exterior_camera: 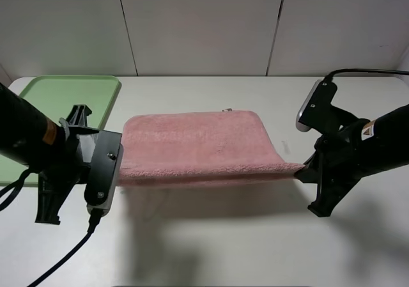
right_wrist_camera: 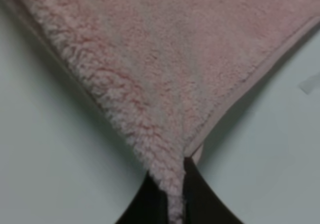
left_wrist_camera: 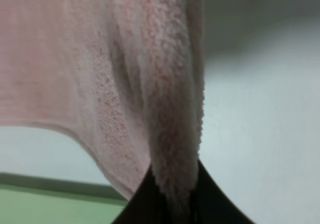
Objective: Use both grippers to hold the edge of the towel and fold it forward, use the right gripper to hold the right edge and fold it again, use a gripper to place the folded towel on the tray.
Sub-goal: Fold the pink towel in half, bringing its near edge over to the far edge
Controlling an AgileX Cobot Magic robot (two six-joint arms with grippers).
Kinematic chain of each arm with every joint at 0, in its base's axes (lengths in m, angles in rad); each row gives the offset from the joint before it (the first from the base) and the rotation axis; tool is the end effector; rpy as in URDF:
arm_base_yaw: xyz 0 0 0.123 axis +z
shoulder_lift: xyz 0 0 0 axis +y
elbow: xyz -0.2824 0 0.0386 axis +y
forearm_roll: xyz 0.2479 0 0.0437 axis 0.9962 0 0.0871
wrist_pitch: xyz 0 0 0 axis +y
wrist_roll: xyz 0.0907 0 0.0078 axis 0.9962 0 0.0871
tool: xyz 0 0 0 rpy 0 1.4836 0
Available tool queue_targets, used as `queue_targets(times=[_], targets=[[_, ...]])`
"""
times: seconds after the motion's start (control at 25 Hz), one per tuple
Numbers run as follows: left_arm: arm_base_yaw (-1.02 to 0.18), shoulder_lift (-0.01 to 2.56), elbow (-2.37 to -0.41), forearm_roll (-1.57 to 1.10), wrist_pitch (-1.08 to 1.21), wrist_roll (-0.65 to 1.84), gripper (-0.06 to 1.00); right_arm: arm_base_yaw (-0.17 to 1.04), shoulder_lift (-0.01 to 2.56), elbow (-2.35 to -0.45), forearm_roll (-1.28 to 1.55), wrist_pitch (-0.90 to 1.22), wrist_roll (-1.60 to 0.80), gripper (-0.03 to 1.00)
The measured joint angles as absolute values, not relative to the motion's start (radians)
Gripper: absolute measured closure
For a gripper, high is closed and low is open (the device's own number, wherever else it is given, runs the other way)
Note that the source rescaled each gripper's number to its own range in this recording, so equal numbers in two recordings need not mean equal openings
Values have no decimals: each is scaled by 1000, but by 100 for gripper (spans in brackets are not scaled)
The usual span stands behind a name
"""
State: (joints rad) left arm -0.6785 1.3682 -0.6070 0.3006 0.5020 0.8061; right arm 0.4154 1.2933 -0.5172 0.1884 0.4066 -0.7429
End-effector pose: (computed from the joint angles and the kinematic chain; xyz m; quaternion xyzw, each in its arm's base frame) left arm 0.1847 -0.1322 0.1855 0.7398 0.6370 0.1086 0.1874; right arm 0.1887 0.0906 0.1822 -0.4666 0.8510 0.0175 0.2404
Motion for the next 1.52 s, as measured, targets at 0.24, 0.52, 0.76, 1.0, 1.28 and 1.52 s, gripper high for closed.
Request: queue_targets(times=[0.24,0.52,0.76,1.0,1.28,1.52], targets=[[-790,1347,-609,436,544,638,94,415,1181,-517,118,492,-658,97],[-859,1338,-611,467,573,519,94,415,1034,-517,89,583,-598,97],[-910,1265,-659,468,667,487,94,415,925,-517,88,661,-573,97],[-970,1227,-714,470,771,460,94,415,843,-517,84,714,-539,97],[-976,1227,-722,467,778,431,94,415,818,-517,85,746,-526,97],[-976,1227,-722,492,767,428,94,415,818,-517,84,743,-526,97]])
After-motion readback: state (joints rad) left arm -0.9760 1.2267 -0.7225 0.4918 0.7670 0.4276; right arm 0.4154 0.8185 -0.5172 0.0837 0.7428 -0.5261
